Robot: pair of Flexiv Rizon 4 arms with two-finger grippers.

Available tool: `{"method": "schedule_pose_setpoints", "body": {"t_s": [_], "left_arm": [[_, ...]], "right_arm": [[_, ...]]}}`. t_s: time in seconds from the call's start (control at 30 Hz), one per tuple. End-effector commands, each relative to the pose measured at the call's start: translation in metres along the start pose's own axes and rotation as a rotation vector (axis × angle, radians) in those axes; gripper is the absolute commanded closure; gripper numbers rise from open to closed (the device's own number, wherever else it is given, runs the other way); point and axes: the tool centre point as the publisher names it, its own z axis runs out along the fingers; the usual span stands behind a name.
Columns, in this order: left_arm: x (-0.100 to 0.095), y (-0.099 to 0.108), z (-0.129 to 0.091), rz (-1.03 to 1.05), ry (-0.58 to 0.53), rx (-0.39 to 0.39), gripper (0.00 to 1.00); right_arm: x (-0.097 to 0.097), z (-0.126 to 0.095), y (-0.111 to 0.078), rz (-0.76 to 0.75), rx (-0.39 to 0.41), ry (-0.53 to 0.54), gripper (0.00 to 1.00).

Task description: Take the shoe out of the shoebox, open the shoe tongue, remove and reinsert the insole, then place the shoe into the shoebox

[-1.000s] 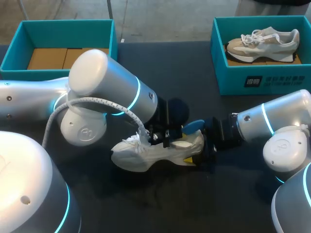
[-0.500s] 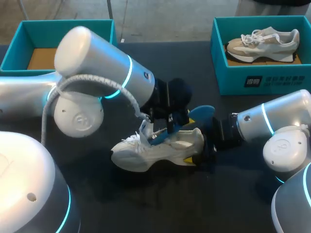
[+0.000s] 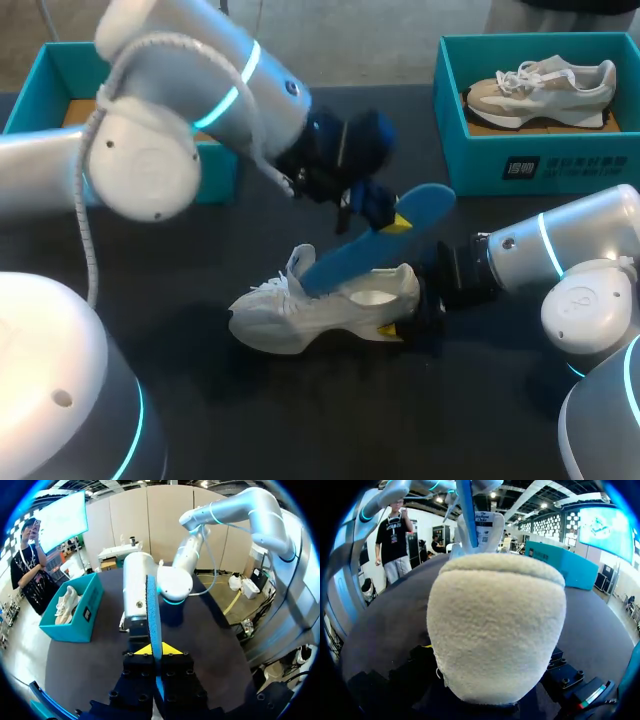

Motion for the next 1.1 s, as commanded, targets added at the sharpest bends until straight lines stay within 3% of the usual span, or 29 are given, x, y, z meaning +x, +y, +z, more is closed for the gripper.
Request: {"method": "schedule_pose_setpoints", "body": {"t_s": [0.03, 0.27, 0.47, 0.77, 1.1], "left_arm": [[0.006, -0.002, -0.022, -0.012, 0.011, 0.067, 1.0], [0.001, -0.022, -0.045, -0.066, -0.008, 0.204, 1.0], [0.004, -0.035, -0.06, -0.072, -0.016, 0.278, 1.0], [0.012, -0.05, -0.089, -0.097, -0.012, 0.458, 1.0], [0.012, -0.055, -0.096, -0.112, -0.034, 0.474, 1.0]], "right_arm": [[0.0, 0.002, -0.001, 0.0, 0.003, -0.002, 1.0], [0.0, 0.002, -0.001, 0.0, 0.003, -0.002, 1.0], [0.0, 0.002, -0.001, 0.0, 0.003, -0.002, 1.0], [0.0, 0.002, -0.001, 0.0, 0.003, -0.002, 1.0], [0.0, 0.002, -0.001, 0.0, 0.003, -0.002, 1.0]]}}
